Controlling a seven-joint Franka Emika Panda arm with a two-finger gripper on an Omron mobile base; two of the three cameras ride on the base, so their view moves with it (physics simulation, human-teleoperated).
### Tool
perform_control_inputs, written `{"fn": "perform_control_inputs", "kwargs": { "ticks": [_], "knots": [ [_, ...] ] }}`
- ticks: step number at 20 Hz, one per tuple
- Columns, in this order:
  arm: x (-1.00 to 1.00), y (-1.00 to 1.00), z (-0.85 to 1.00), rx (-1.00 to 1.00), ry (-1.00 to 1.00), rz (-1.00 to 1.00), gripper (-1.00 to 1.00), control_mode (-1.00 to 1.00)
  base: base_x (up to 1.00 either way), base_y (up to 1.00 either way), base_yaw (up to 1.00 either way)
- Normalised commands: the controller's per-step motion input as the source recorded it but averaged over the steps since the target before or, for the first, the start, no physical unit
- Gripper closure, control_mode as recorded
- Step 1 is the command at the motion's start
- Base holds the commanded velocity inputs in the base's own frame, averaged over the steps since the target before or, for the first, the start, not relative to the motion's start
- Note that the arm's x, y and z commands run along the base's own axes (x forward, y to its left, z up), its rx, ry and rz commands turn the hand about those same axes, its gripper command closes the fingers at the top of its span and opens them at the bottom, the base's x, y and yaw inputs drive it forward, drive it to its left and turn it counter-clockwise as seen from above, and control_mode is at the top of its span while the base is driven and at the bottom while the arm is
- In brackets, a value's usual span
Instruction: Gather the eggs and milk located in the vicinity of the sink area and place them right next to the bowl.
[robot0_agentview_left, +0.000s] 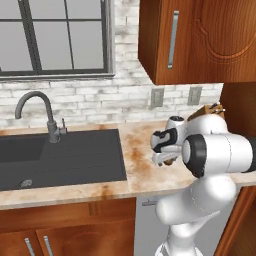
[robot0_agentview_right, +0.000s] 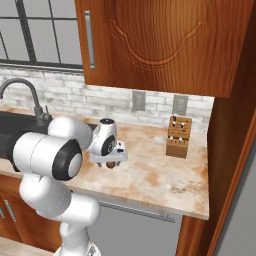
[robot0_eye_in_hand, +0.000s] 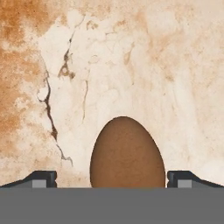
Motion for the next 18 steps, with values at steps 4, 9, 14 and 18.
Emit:
{"fn": "perform_control_inputs", "kwargs": {
  "ticks": [4, 9, 14, 18],
  "knots": [
    [0.1, 0.0, -0.03, 0.0, 0.0, 0.0, -1.0, -1.0, 0.0, 0.0, 0.0],
    [0.0, 0.0, -0.15, 0.0, 0.0, 0.0, -1.0, -1.0, 0.0, 0.0, 0.0],
    [0.01, 0.01, -0.13, 0.0, 0.0, 0.0, 1.0, -1.0, 0.0, 0.0, 0.0],
    [0.0, 0.0, -0.16, 0.0, 0.0, 0.0, 1.0, -1.0, 0.0, 0.0, 0.0]
  ]
}}
